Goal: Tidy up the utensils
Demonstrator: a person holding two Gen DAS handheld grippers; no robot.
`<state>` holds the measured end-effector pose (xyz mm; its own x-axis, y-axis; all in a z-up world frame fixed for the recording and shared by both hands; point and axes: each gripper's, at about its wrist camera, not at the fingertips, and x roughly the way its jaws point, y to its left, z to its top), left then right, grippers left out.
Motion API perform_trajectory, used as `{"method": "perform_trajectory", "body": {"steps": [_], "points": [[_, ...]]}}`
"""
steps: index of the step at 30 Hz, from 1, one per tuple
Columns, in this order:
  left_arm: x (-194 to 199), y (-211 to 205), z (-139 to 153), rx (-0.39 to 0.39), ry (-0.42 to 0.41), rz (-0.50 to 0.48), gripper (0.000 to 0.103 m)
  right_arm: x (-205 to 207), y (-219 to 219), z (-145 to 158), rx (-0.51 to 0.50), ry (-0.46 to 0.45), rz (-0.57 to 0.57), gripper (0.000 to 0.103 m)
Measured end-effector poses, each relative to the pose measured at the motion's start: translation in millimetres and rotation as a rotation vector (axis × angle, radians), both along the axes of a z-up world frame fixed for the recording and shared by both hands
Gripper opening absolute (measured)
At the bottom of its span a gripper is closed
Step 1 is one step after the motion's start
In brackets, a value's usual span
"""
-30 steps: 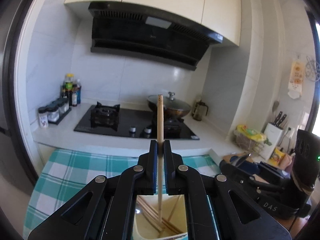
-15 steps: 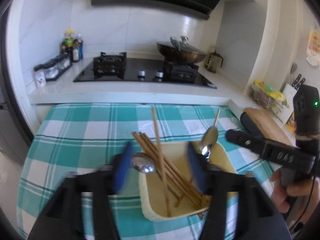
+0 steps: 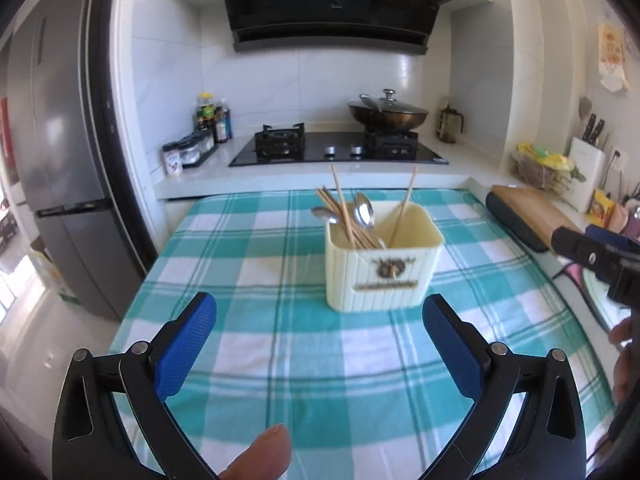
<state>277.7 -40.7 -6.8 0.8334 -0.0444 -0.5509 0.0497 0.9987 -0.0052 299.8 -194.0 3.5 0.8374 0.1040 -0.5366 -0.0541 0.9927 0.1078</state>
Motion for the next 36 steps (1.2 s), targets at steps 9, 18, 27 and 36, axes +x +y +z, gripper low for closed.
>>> {"method": "perform_trajectory", "body": {"steps": [9,18,27,36], "points": [[-67,8,11,-0.035,-0.015,0.061,0.103,-97,20,-1,-0.112,-0.042,-0.033,0.103],[-90,15,31,-0.028,-0.073,0.088,0.103,-117,41,4,-0.138,-0.078,0.004,0.103],[-92,14,32,-0.020,-0.063,0.101,0.103,-128,56,6,-0.138,-0.085,0.027,0.103],[-91,10,28,0.000,-0.044,0.098,0.103,-136,57,13,-0.135,-0.104,0.037,0.103]]}}
